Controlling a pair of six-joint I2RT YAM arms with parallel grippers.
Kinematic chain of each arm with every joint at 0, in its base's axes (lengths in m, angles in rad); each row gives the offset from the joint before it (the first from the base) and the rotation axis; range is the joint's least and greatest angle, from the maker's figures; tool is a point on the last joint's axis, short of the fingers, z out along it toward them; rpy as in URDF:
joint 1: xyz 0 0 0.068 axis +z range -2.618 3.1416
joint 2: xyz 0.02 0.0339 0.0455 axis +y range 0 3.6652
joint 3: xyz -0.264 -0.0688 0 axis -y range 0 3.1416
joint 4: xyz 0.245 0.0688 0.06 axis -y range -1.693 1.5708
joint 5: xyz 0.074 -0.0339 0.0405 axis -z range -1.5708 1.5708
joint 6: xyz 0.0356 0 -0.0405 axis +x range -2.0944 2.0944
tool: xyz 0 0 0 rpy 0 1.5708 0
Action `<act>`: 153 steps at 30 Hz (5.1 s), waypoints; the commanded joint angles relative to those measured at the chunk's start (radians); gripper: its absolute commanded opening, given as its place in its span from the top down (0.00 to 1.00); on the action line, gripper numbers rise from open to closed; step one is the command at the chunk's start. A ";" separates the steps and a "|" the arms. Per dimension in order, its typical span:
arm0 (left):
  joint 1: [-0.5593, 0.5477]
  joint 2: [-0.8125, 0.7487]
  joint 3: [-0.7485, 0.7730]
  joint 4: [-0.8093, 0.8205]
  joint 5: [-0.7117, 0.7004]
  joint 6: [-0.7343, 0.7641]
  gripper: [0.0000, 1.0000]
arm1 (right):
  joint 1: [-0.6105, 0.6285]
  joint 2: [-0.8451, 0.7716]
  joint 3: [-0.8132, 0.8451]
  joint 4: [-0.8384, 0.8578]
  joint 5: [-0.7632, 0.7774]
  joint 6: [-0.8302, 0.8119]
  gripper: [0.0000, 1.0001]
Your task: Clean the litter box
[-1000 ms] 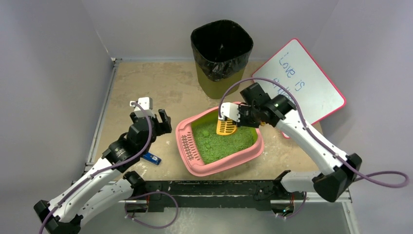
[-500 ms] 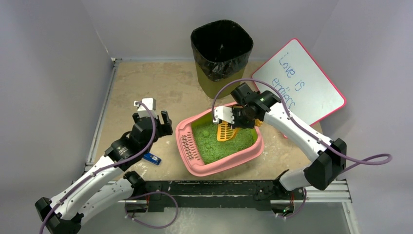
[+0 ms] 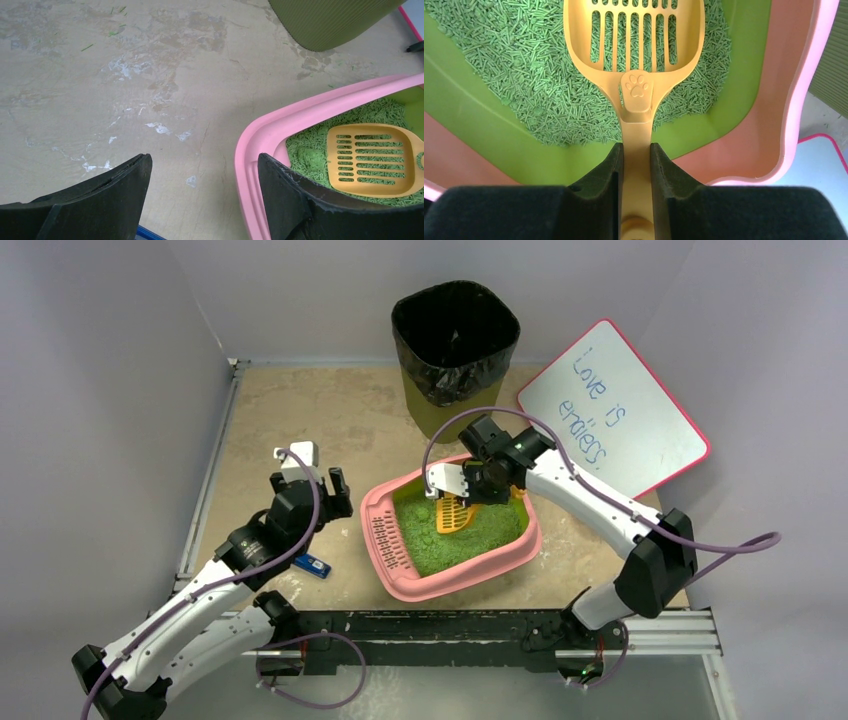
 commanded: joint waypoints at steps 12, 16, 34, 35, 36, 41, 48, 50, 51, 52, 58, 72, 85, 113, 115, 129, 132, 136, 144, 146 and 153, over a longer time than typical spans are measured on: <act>-0.001 -0.006 0.031 0.008 -0.031 0.005 0.23 | 0.009 0.002 -0.157 0.293 -0.152 0.007 1.00; -0.001 0.009 0.024 0.007 -0.029 -0.017 0.25 | 0.009 -0.002 -0.195 0.392 -0.161 0.063 1.00; 0.000 0.123 0.017 -0.018 0.008 -0.125 0.35 | 0.007 -0.030 -0.395 0.773 -0.332 0.306 1.00; -0.001 0.123 0.016 -0.019 0.008 -0.127 0.36 | 0.007 -0.039 -0.404 0.781 -0.317 0.312 1.00; -0.001 0.124 0.016 -0.022 0.007 -0.128 0.36 | 0.007 -0.049 -0.416 0.790 -0.305 0.318 1.00; -0.001 0.130 0.019 -0.035 -0.002 -0.134 0.37 | -0.036 -0.151 -0.463 0.768 -0.276 0.324 1.00; -0.001 0.152 0.021 -0.036 -0.010 -0.133 0.37 | -0.136 -0.292 -0.494 0.676 -0.257 0.309 1.00; 0.000 0.158 0.023 -0.033 -0.010 -0.131 0.37 | -0.141 -0.316 -0.501 0.657 -0.253 0.301 1.00; 0.000 0.161 0.024 -0.034 -0.010 -0.130 0.37 | -0.142 -0.327 -0.504 0.649 -0.252 0.298 1.00; -0.001 0.165 0.026 -0.035 -0.010 -0.128 0.37 | -0.143 -0.337 -0.505 0.643 -0.256 0.292 1.00; -0.001 0.167 0.048 -0.055 -0.008 -0.118 0.37 | -0.144 -0.378 -0.518 0.606 -0.283 0.219 1.00; -0.001 0.137 0.069 -0.042 0.010 -0.016 0.34 | -0.153 -0.387 -0.417 0.422 -0.397 0.160 1.00; -0.001 0.042 0.068 -0.039 -0.032 0.049 0.20 | -0.153 -0.641 -0.629 0.726 -0.365 0.301 1.00; -0.001 -0.018 0.061 -0.046 -0.084 0.041 0.20 | -0.152 -0.951 -0.738 0.875 -0.237 0.820 1.00; -0.001 -0.014 0.061 -0.047 -0.086 0.041 0.20 | -0.152 -0.955 -0.732 0.858 -0.235 0.858 1.00; -0.001 -0.008 0.058 -0.046 -0.102 0.043 0.20 | -0.152 -1.023 -0.771 0.906 -0.292 1.204 1.00; -0.001 0.001 0.065 -0.062 -0.100 0.031 0.20 | -0.151 -1.035 -0.783 0.922 -0.310 1.269 1.00; -0.001 -0.010 0.061 -0.052 -0.109 0.033 0.20 | -0.152 -1.061 -0.838 0.996 -0.329 1.349 1.00; -0.001 -0.005 0.061 -0.055 -0.107 0.036 0.20 | -0.152 -1.062 -0.838 1.023 -0.333 1.411 1.00; -0.001 0.001 0.061 -0.052 -0.106 0.038 0.20 | -0.152 -1.061 -0.834 1.002 -0.324 1.382 1.00; 0.000 0.007 0.064 -0.049 -0.099 0.041 0.20 | -0.152 -0.992 -0.692 0.784 -0.272 1.014 1.00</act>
